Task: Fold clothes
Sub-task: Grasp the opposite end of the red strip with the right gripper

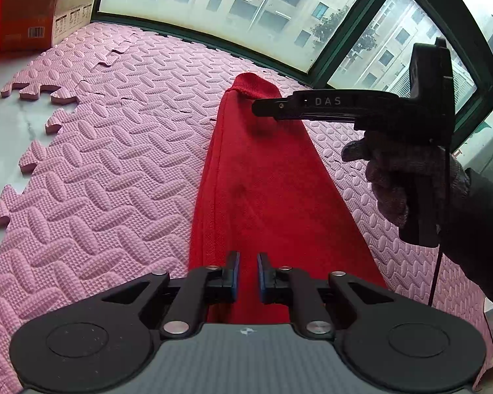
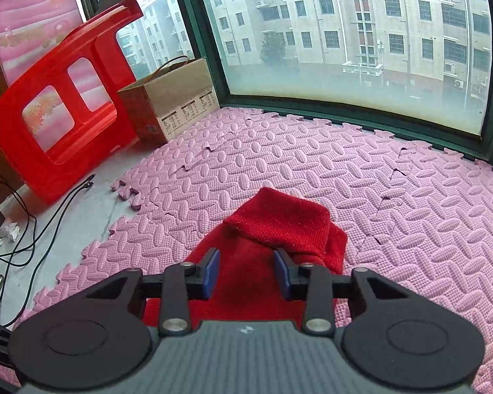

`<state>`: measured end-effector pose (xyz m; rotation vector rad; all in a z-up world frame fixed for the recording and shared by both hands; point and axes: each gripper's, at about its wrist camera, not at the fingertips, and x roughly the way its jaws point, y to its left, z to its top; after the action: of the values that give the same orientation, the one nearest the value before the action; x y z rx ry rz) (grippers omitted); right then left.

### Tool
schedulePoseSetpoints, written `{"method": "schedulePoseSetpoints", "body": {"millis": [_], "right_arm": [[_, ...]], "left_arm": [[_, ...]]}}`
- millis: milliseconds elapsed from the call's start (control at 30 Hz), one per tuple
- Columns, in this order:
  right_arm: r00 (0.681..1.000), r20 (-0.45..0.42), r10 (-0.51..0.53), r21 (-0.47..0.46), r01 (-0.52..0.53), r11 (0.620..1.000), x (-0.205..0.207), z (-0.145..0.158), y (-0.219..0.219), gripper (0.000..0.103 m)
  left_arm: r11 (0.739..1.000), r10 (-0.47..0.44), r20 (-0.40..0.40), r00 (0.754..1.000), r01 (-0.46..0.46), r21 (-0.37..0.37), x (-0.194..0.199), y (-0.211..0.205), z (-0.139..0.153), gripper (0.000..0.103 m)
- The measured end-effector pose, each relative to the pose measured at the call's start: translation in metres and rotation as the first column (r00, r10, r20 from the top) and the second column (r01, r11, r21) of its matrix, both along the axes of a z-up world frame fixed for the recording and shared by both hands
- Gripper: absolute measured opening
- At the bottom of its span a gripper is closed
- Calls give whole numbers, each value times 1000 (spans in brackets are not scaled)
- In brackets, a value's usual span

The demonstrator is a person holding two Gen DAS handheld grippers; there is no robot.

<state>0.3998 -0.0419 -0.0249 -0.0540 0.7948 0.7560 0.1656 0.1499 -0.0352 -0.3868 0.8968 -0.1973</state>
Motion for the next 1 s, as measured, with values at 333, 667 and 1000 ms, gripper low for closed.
{"method": "schedulePoseSetpoints", "body": {"millis": [333,667,1000], "right_arm": [[999,22,-31,63,29,998,-4,11,-28,35],[989,-89,-117,27,120,992,28,-25,-38,48],[983,-142,-115,123,133,984,28,-19,-43,23]], "left_arm": [[1000,-4,6,1000,4,-9,-1,0,0,13],[1000,-1,5,1000,1,-15,-1,1,1,13],[1000,4,9,1000,-4,-27,-1,1,4,15]]}}
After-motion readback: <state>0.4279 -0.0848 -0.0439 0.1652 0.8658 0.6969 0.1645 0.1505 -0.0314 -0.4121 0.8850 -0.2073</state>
